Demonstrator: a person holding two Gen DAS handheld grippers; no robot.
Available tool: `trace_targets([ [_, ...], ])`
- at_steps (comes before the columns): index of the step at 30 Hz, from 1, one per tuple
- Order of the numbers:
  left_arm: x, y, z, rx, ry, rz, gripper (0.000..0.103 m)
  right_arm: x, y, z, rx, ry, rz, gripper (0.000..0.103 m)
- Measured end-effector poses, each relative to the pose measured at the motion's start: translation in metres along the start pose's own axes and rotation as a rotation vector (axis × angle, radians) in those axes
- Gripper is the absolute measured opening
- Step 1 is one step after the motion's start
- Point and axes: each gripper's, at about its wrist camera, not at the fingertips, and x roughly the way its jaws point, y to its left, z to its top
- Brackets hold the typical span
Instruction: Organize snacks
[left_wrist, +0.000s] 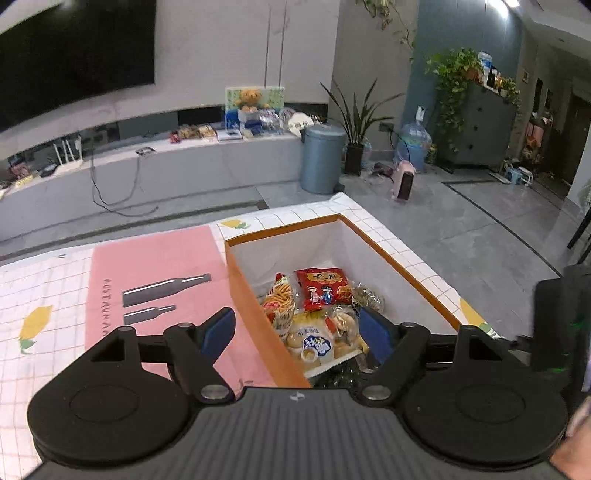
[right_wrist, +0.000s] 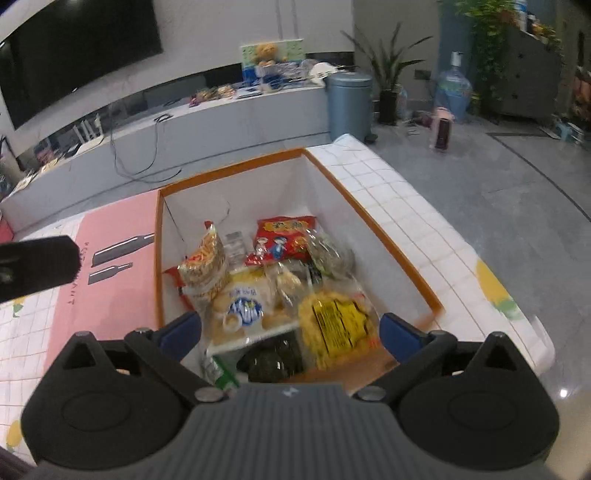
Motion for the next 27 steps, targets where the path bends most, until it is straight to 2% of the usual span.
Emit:
trace_targets([
  [3,-0.009,-0.006,-0.017,0.023,-0.016,0.010,0.089,-0.020,0.000,-0.016,0.011,0.032,-0.021,0.100],
  [6,-0.012,-0.014,-0.031,0.029,-0.017,0.028,0.089,-0.035,-0.004,-0.031,0.034,0.002,-0.014,0.100],
  [9,-0.011,-0.018,-0.041,0.017,-0.024,0.025,0.089,-0.044,-0.002,-0.040,0.020,-0.014,-0.043,0.100],
  [18,-0.017,-0.023,-0.058,-0.005,-0.035,0.048,0.090,-0.049,-0.010,-0.052,0.028,-0.003,-0.074,0.100],
  [27,-0.013,-0.021,-0.063,-0.045,0.014,0.028,0.090,-0.046,-0.013,-0.056,0.025,-0.004,-0.080,0.100],
])
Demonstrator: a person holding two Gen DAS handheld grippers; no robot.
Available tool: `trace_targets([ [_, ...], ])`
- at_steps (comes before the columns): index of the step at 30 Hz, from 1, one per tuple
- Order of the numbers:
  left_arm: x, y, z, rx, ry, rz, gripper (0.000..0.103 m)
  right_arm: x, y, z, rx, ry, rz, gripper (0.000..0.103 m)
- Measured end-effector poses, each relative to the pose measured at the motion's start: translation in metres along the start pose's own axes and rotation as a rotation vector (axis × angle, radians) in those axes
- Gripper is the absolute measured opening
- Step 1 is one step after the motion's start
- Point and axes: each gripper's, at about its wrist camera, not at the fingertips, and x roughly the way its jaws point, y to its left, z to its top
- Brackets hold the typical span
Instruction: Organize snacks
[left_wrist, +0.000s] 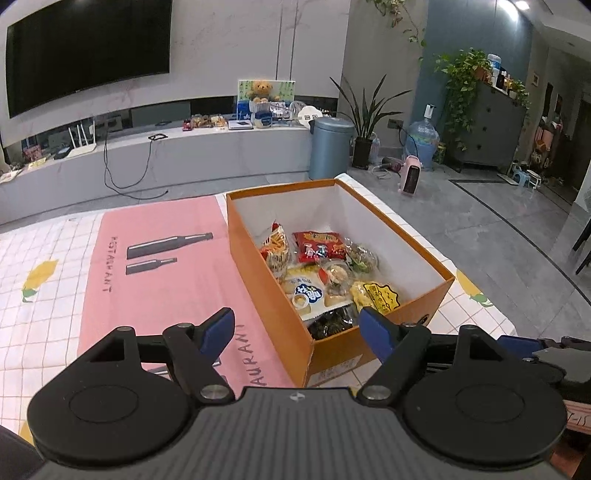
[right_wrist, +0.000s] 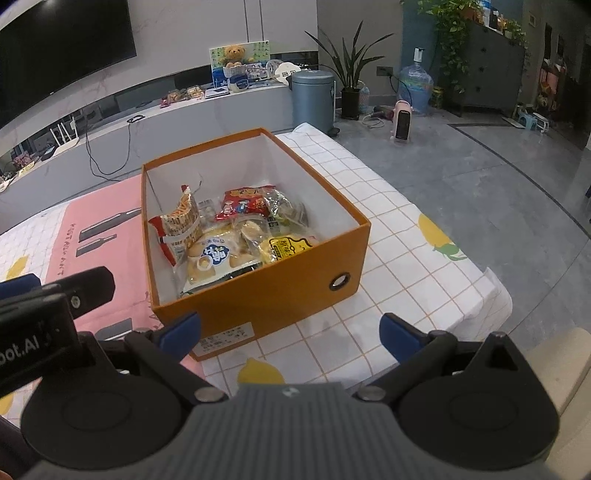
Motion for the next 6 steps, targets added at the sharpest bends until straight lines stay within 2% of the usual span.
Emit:
trace_targets([
  [6,-0.0010,-0.0018,-0.0017,0.003,0.002,0.009,0.090,0.0025,-0.0012,-0.0008,0.001,0.001,0.006,0.100],
])
